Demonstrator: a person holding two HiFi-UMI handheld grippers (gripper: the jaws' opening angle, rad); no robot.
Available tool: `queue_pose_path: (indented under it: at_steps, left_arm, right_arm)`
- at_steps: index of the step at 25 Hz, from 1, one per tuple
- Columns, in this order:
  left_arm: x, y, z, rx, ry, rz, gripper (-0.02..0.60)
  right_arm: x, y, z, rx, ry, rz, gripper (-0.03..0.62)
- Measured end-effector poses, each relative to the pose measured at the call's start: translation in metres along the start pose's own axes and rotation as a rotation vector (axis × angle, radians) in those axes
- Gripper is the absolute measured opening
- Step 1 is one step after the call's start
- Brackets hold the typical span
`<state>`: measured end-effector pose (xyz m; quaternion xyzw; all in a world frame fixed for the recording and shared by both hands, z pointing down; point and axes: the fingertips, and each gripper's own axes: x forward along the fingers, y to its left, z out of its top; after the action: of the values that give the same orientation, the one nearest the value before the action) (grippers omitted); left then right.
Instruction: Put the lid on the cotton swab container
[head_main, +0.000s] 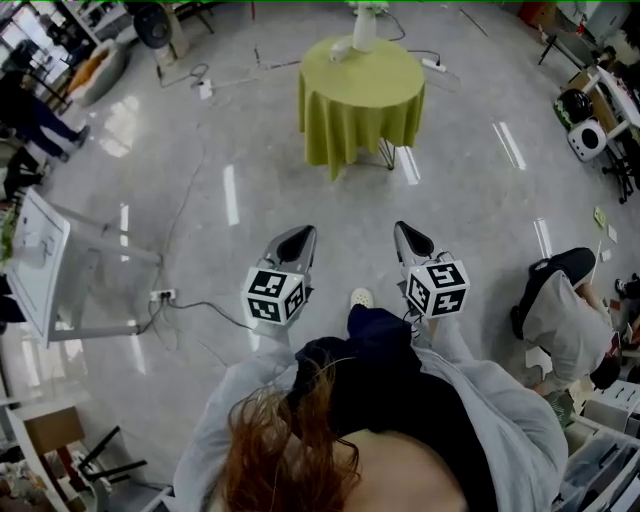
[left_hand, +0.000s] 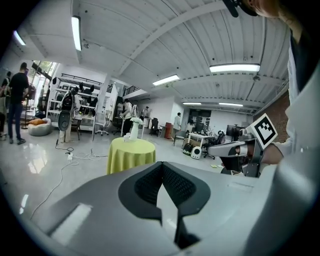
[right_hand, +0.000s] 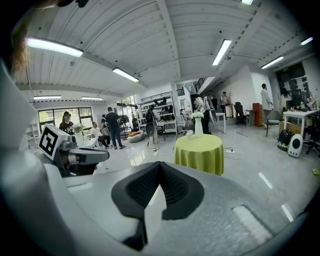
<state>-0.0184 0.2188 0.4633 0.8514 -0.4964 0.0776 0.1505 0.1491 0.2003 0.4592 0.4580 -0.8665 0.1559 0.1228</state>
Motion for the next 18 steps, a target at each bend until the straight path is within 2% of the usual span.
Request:
queue_pose_path:
  at_steps: [8, 18]
  left_arm:
    - [0.046, 0.01, 0.017, 0.013, -0.003, 0.027, 0.018]
    - [0.085, 0.019, 0.028, -0.004, -0.016, 0.067, 0.017]
  right_arm:
    - [0.035, -0.04, 0.032, -0.026, -0.026, 0.033, 0.002]
    - [0.063, -0.075, 0.038, -0.016, -0.023, 0.063, 0.002]
